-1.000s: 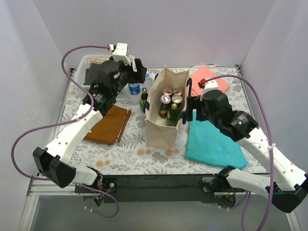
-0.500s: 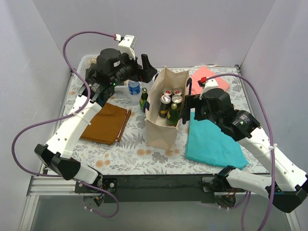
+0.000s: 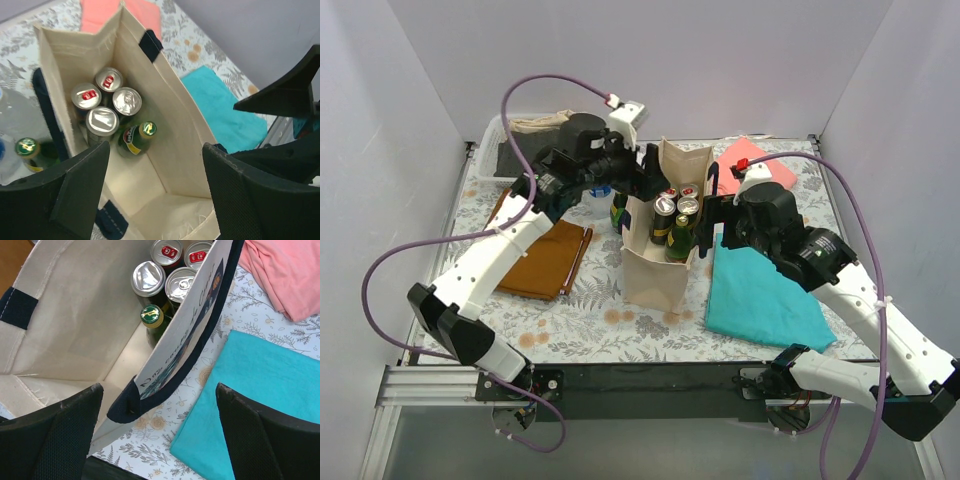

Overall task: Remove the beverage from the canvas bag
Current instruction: Take out the drink from the canvas bag.

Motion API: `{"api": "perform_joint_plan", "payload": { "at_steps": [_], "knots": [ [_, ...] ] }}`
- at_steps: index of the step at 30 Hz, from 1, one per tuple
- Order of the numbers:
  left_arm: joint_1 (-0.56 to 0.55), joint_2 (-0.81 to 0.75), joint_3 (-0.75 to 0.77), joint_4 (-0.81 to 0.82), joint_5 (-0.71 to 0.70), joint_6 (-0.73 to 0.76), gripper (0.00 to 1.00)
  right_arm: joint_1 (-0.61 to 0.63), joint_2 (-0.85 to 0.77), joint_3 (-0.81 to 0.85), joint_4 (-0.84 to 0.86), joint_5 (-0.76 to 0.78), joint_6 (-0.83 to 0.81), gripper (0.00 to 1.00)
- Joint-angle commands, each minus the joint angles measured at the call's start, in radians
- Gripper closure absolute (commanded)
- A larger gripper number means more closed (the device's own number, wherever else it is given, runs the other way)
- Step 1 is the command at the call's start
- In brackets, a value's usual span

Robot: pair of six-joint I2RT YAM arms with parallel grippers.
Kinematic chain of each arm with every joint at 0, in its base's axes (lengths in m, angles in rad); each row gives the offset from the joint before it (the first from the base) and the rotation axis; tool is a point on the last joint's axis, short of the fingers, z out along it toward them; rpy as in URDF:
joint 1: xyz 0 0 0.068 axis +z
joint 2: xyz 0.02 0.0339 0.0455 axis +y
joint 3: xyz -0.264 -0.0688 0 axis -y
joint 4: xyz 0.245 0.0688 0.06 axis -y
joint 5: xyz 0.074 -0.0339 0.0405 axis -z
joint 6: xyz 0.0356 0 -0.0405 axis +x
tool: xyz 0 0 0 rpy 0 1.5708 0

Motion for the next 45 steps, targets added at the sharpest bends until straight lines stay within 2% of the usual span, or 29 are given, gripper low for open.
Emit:
{"api": "perform_joint_plan", "payload": {
  "at_steps": [1,22,31,39,45],
  "knots": [
    [-0.066,0.015,0.002,-0.050,-0.048,0.053,0.27,-0.006,-0.007,-0.017,0.046,0.020,0.016,0.02],
    [-0.155,0.115,-0.007,-0.108,-0.122,0.068,0.28,-0.012,-0.024,-0.080,0.043,0.000,0.011,0.03],
    [-0.189,0.141,-0.055,-0.084,-0.221,0.057,0.27,-0.014,-0.047,-0.086,0.025,0.014,0.013,0.02],
    [-0.195,0.186,-0.085,-0.009,-0.248,0.004,0.25,-0.014,-0.056,-0.102,0.019,0.018,0.019,0.03],
    [-0.195,0.281,0.005,-0.025,-0.246,-0.010,0.24,-0.014,-0.053,-0.091,0.019,0.017,0.016,0.03]
  ]
}}
